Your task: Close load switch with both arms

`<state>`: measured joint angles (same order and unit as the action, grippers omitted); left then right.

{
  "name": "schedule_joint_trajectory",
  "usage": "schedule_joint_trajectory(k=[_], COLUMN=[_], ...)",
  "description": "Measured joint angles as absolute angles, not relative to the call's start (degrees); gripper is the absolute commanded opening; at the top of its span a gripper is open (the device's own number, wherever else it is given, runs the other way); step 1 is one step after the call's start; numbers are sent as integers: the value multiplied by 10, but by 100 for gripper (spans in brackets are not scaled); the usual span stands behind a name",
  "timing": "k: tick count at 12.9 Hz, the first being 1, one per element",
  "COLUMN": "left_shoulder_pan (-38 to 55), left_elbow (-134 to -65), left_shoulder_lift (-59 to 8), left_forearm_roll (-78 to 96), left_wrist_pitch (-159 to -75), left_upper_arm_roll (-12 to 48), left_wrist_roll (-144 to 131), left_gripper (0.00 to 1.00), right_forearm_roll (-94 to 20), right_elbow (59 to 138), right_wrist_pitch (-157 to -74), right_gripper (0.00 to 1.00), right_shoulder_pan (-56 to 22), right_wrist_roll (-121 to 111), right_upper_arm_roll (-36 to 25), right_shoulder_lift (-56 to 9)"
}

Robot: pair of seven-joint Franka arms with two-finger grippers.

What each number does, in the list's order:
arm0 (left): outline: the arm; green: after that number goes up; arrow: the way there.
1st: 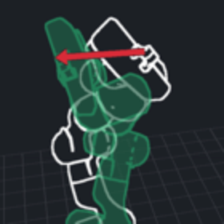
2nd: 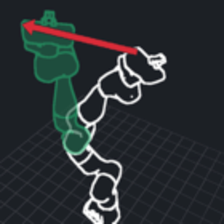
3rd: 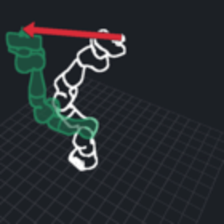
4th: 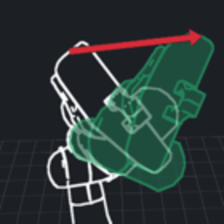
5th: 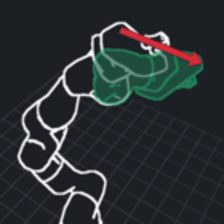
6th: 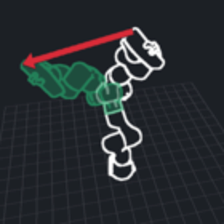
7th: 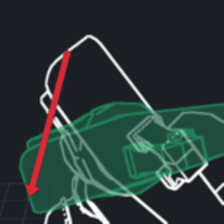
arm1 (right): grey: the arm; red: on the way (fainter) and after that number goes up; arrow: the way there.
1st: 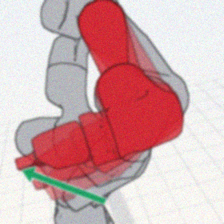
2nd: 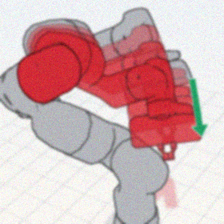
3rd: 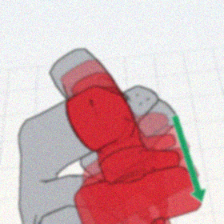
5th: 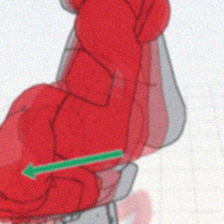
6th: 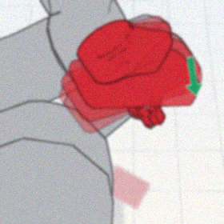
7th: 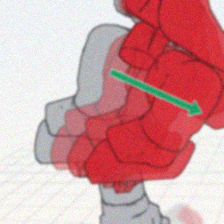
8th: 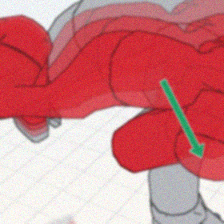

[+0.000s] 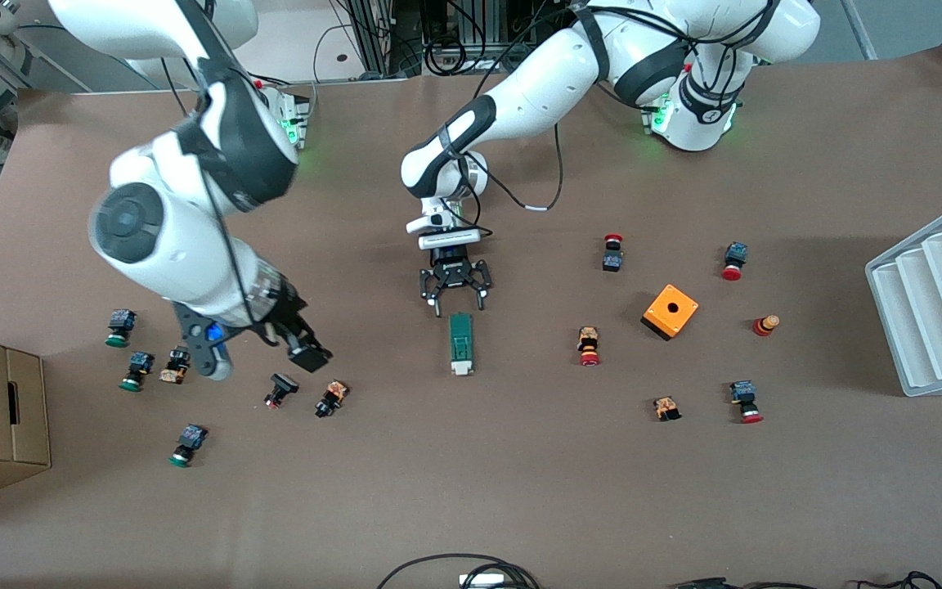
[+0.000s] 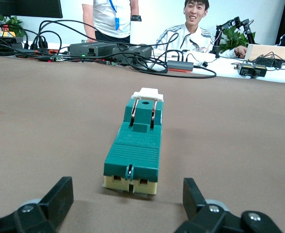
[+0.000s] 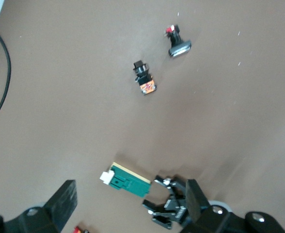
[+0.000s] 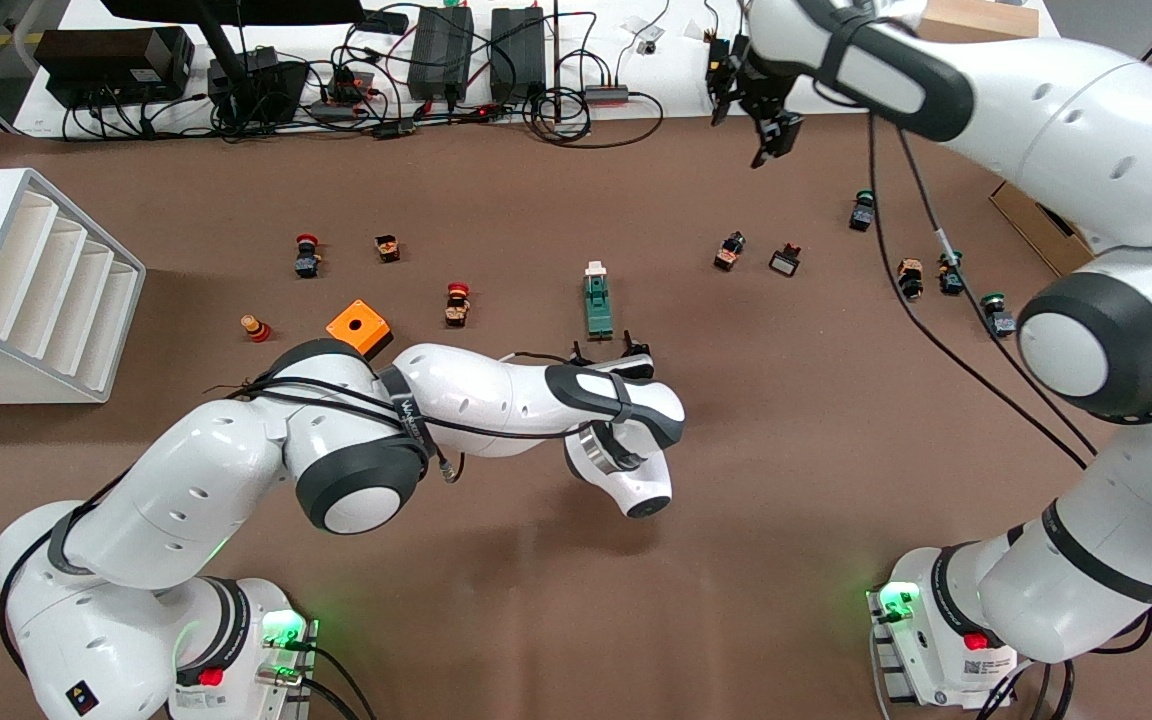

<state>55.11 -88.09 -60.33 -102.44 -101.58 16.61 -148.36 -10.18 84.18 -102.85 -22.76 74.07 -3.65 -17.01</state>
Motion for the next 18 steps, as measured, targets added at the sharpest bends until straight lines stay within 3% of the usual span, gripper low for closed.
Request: schedule_joint_trajectory(k=[3,7,11,14,18], left_shoulder_pan=[551,551,551,550,548], left_elbow=[-881,-880,-880,-873,-844], left_shoulder_lift=[-603,-603,-603,-603,-600], left_forearm_roll=[-1024,-1024,-1023,-1005,-961], left_wrist_pitch=[-1016,-1016,-1016,-1017,-1019], left_upper_arm_roll=[166,166,166,167,167], left_wrist_roll=[-1484,-1484,-1479,-1466,-1418], left_gripper=[100,100,100,100,100], right_forearm_roll=[-101,-89,-82,-69,-27], right_elbow=[875,937,957,958,960], right_wrist_pitch=[-982,-963,-949,-949,-951], right_gripper=[100,100,100,100,100], right_shoulder_pan=[-123,-26,87,89,4], right_wrist_roll=[561,287,29,-56,-64], right_upper_arm_roll=[8,13,7,-30,-94], right_shoulder_lift=[-99,-6,18,22,27])
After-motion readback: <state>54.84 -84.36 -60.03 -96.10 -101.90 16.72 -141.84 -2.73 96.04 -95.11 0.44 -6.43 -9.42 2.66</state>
